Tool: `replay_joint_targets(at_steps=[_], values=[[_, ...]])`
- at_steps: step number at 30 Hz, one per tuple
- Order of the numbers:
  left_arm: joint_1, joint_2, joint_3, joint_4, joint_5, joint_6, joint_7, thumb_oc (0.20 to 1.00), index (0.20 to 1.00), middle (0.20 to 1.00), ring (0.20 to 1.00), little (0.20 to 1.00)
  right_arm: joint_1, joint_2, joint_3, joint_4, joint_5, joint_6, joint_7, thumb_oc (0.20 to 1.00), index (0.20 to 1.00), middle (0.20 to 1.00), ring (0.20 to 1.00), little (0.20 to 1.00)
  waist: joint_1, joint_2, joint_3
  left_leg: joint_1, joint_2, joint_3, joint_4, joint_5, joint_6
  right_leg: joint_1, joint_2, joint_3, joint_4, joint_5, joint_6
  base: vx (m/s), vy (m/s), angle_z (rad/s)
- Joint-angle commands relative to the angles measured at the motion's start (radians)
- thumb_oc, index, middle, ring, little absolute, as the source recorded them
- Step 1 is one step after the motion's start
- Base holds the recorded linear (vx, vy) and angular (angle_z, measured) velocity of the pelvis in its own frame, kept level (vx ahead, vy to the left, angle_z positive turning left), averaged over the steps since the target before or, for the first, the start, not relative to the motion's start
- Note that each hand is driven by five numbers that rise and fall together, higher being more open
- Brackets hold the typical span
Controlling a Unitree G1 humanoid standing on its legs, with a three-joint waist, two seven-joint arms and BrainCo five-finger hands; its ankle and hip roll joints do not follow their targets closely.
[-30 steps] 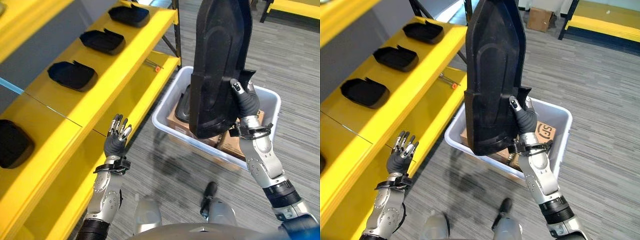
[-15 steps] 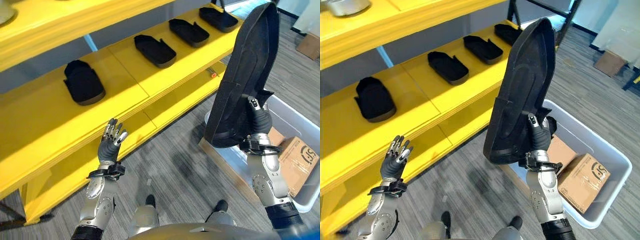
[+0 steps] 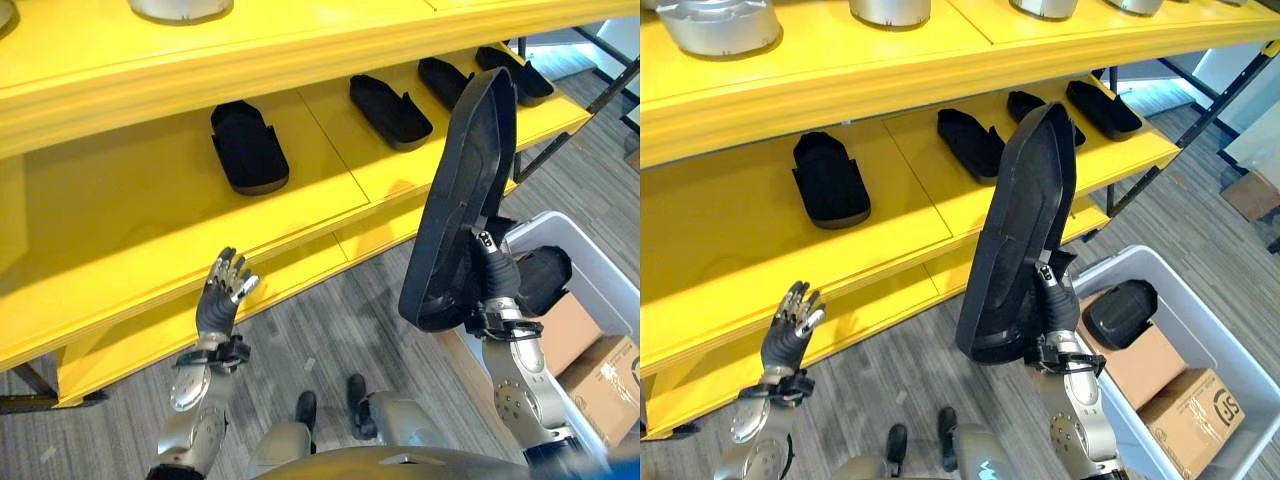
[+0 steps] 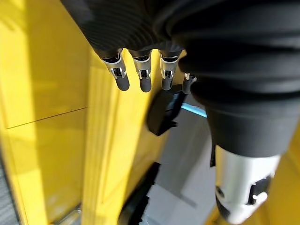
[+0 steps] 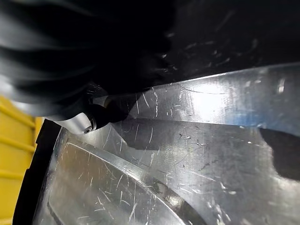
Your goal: Move parts from the plastic box to the shelf.
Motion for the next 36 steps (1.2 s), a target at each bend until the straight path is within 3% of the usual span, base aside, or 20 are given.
replay_joint_targets(at_steps=[1, 3, 6, 9, 10, 11, 12, 13, 14, 16, 18, 20, 24, 28, 30, 31, 36], values=[[-0.054, 0.041, 0.032, -0.076, 0.023, -0.055, -0.019, 1.000, 1.000, 1.000, 1.000, 1.000, -0.104, -0.026, -0.005, -0.075, 0.019, -0.077, 0.028, 0.200, 0.200, 0.200, 0.200, 0.200, 0.015, -0.015, -0.034, -0.020, -0.028, 0.018, 0.025, 0.008, -0.028, 0.059, -0.003, 0.105, -0.067, 0.075, 0.099, -0.01, -0.060, 0.54], [-0.027, 0.021, 0.050, -0.091, -0.001, -0.057, -0.014, 1.000, 1.000, 1.000, 1.000, 1.000, -0.106, -0.040, -0.001, -0.072, 0.019, -0.070, 0.028, 0.200, 0.200, 0.200, 0.200, 0.200, 0.035, -0.009, -0.043, -0.022, -0.025, 0.029, 0.024, 0.007, -0.032, 0.078, -0.019, 0.073, -0.095, 0.081, 0.105, 0.01, -0.099, 0.50], [-0.022, 0.011, 0.045, -0.089, -0.005, -0.049, -0.029, 1.000, 1.000, 1.000, 1.000, 1.000, -0.090, -0.052, -0.014, -0.073, 0.024, -0.067, 0.030, 0.200, 0.200, 0.200, 0.200, 0.200, 0.031, -0.003, -0.051, -0.029, -0.030, 0.030, 0.067, -0.011, -0.041, 0.105, -0.016, 0.070, -0.115, 0.074, 0.092, 0.03, -0.083, 0.15], [-0.026, 0.008, 0.035, -0.094, -0.010, -0.048, -0.043, 1.000, 1.000, 1.000, 1.000, 1.000, -0.080, -0.078, -0.028, -0.078, 0.032, -0.067, 0.044, 0.200, 0.200, 0.200, 0.200, 0.200, 0.027, 0.000, -0.023, -0.082, -0.056, 0.037, 0.228, -0.051, -0.073, 0.114, -0.036, 0.039, -0.103, 0.067, 0.076, -0.04, -0.059, 0.43], [-0.031, 0.006, 0.031, -0.093, -0.014, -0.047, -0.041, 1.000, 1.000, 1.000, 1.000, 1.000, -0.087, -0.086, -0.030, -0.079, 0.031, -0.068, 0.042, 0.200, 0.200, 0.200, 0.200, 0.200, 0.023, 0.002, -0.012, -0.098, -0.040, 0.054, 0.268, -0.062, -0.082, 0.110, -0.044, 0.032, -0.088, 0.061, 0.073, -0.11, 0.043, 0.43], [-0.035, 0.002, 0.032, -0.094, -0.019, -0.044, -0.037, 1.000, 1.000, 1.000, 1.000, 1.000, -0.102, -0.089, -0.028, -0.074, 0.031, -0.069, 0.032, 0.200, 0.200, 0.200, 0.200, 0.200, 0.016, -0.004, 0.000, -0.098, 0.029, 0.088, 0.290, -0.077, -0.090, 0.100, -0.063, 0.028, -0.050, 0.053, 0.073, -0.09, 0.051, 0.43], [-0.035, 0.001, 0.033, -0.094, -0.019, -0.044, -0.037, 1.000, 1.000, 1.000, 1.000, 1.000, -0.103, -0.089, -0.028, -0.074, 0.031, -0.070, 0.032, 0.200, 0.200, 0.200, 0.200, 0.200, 0.017, -0.003, 0.003, -0.095, 0.031, 0.089, 0.293, -0.081, -0.091, 0.102, -0.061, 0.030, -0.048, 0.051, 0.072, -0.09, 0.116, 0.40], [-0.023, -0.002, 0.039, -0.108, -0.016, -0.044, -0.031, 1.000, 1.000, 1.000, 1.000, 1.000, -0.105, -0.084, -0.014, -0.074, 0.042, -0.065, 0.039, 0.200, 0.200, 0.200, 0.200, 0.200, 0.020, -0.007, -0.001, -0.077, 0.112, 0.067, 0.272, -0.051, -0.097, 0.087, -0.075, 0.039, -0.012, 0.037, 0.076, -0.04, 0.096, 0.35], [-0.020, -0.003, 0.041, -0.112, -0.017, -0.042, -0.029, 1.000, 1.000, 1.000, 1.000, 1.000, -0.101, -0.084, -0.015, -0.074, 0.044, -0.064, 0.039, 0.200, 0.200, 0.200, 0.200, 0.200, 0.017, -0.004, -0.003, -0.062, 0.152, 0.069, 0.251, -0.031, -0.102, 0.081, -0.080, 0.035, -0.001, 0.025, 0.078, -0.08, 0.163, 0.31], [-0.036, -0.002, 0.035, -0.116, -0.024, -0.044, -0.018, 1.000, 1.000, 1.000, 1.000, 1.000, -0.113, -0.085, -0.003, -0.061, 0.045, -0.071, 0.028, 0.200, 0.200, 0.200, 0.200, 0.200, 0.003, 0.017, -0.007, -0.044, 0.289, 0.071, 0.163, 0.081, -0.127, 0.030, -0.103, 0.018, 0.058, 0.000, 0.087, -0.08, 0.184, 0.11], [-0.061, 0.001, 0.026, -0.109, -0.026, -0.045, -0.003, 1.000, 1.000, 1.000, 1.000, 1.000, -0.118, -0.084, -0.002, -0.053, 0.041, -0.080, 0.008, 0.200, 0.200, 0.200, 0.200, 0.200, -0.012, 0.047, -0.009, -0.037, 0.391, 0.097, 0.058, 0.183, -0.157, -0.019, -0.122, -0.002, 0.130, -0.028, 0.096, -0.08, 0.245, 0.35], [-0.089, 0.010, 0.007, -0.091, -0.030, -0.035, -0.002, 1.000, 1.000, 1.000, 1.000, 1.000, -0.118, -0.083, -0.002, -0.048, 0.040, -0.082, -0.009, 0.200, 0.200, 0.200, 0.200, 0.200, -0.019, 0.088, 0.002, -0.037, 0.440, 0.153, -0.013, 0.258, -0.203, -0.056, -0.148, -0.036, 0.208, -0.056, 0.116, -0.03, 0.316, 0.53], [-0.071, 0.017, 0.009, -0.097, -0.037, -0.029, -0.016, 1.000, 1.000, 1.000, 1.000, 1.000, -0.110, -0.070, 0.009, -0.046, 0.044, -0.076, 0.003, 0.200, 0.200, 0.200, 0.200, 0.200, -0.004, 0.110, 0.016, -0.024, 0.414, 0.156, -0.017, 0.192, -0.216, -0.056, -0.179, -0.035, 0.239, -0.057, 0.138, 0.03, 0.214, 0.28], [-0.095, 0.034, 0.007, -0.091, -0.037, -0.040, -0.005, 1.000, 1.000, 1.000, 1.000, 1.000, -0.122, -0.042, 0.039, -0.010, 0.053, -0.064, -0.002, 0.200, 0.200, 0.200, 0.200, 0.200, 0.018, 0.090, 0.057, -0.089, 0.349, 0.144, 0.124, 0.105, -0.211, -0.006, -0.257, -0.054, 0.203, -0.027, 0.169, 0.01, 0.175, 0.26], [-0.097, 0.037, 0.007, -0.089, -0.038, -0.041, -0.004, 1.000, 1.000, 1.000, 1.000, 1.000, -0.126, -0.041, 0.045, -0.004, 0.051, -0.061, -0.002, 0.200, 0.200, 0.200, 0.200, 0.200, 0.018, 0.087, 0.063, -0.095, 0.338, 0.142, 0.146, 0.088, -0.209, 0.003, -0.267, -0.057, 0.197, -0.023, 0.173, 0.02, 0.147, 0.44], [-0.114, 0.045, 0.004, -0.084, -0.038, -0.046, 0.003, 1.000, 1.000, 1.000, 1.000, 1.000, -0.144, -0.043, 0.078, 0.024, 0.006, -0.042, -0.006, 0.200, 0.200, 0.200, 0.200, 0.200, 0.028, 0.080, 0.080, -0.116, 0.304, 0.140, 0.203, 0.045, -0.207, 0.027, -0.297, -0.057, 0.176, -0.011, 0.186, 0.02, 0.170, 0.30], [-0.142, 0.060, 0.007, -0.080, -0.032, -0.057, 0.011, 1.000, 1.000, 1.000, 1.000, 1.000, -0.196, -0.073, 0.161, -0.022, -0.100, -0.026, 0.028, 0.200, 0.200, 0.200, 0.200, 0.200, 0.045, 0.059, 0.088, -0.169, 0.257, 0.133, 0.304, -0.013, -0.203, 0.055, -0.343, -0.061, 0.143, 0.005, 0.201, 0.02, 0.148, 0.01]])
